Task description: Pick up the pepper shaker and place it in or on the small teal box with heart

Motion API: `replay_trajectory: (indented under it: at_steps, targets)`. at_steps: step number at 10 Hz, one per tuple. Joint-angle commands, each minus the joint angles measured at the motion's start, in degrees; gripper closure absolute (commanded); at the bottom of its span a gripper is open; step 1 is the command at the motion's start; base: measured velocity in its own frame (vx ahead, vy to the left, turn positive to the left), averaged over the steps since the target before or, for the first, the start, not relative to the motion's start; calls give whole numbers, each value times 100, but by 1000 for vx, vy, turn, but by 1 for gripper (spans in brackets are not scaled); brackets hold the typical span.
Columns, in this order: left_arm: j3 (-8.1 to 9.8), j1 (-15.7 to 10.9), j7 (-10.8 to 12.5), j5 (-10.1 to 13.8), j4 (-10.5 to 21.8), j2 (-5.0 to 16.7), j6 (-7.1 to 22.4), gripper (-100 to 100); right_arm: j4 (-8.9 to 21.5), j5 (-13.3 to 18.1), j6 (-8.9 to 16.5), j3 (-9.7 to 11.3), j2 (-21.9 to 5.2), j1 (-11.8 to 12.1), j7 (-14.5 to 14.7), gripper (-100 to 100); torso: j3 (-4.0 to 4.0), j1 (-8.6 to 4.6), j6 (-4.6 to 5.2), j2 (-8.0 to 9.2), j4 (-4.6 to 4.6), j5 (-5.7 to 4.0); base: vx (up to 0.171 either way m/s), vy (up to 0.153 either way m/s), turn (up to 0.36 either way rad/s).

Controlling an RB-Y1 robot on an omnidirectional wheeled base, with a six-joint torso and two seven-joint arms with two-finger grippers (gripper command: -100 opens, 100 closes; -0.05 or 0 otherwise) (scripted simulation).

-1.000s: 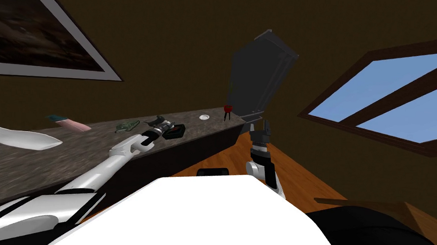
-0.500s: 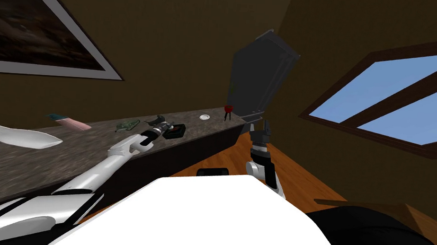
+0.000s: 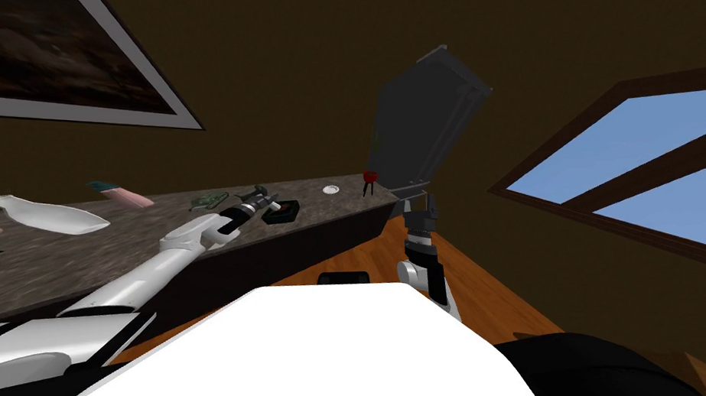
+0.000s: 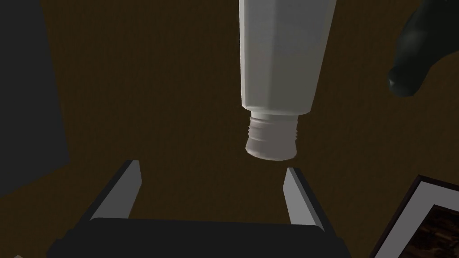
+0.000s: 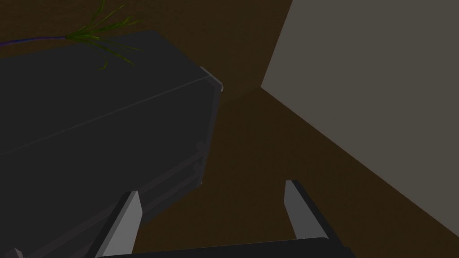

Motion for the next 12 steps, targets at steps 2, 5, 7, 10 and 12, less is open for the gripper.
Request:
replay_trajectory:
  at_steps: [2,5,7,10,12]
  targets:
    - [38,-27,439,-266,-14,240,-137,-100,0,0,0,0,0,0,0,0,1,0,-2,1,1,0,21,-52,60]
    - [93,-36,863,-517,-26,442,-280,-100,0,0,0,0,0,0,0,0,-1,2,-1,-1,0,1,26,-46,51]
    - [120,-40,1125,-643,-33,542,-351,-100,0,0,0,0,0,0,0,0,-1,1,1,-1,-1,0,16,-41,36]
    - [108,-40,1225,-702,-77,613,-344,0,0,0,0,0,0,0,0,0,1,5,1,2,0,2,11,-30,29]
    - [107,-40,1221,-701,-77,611,-343,0,0,0,0,0,0,0,0,0,3,17,0,6,1,5,0,0,0]
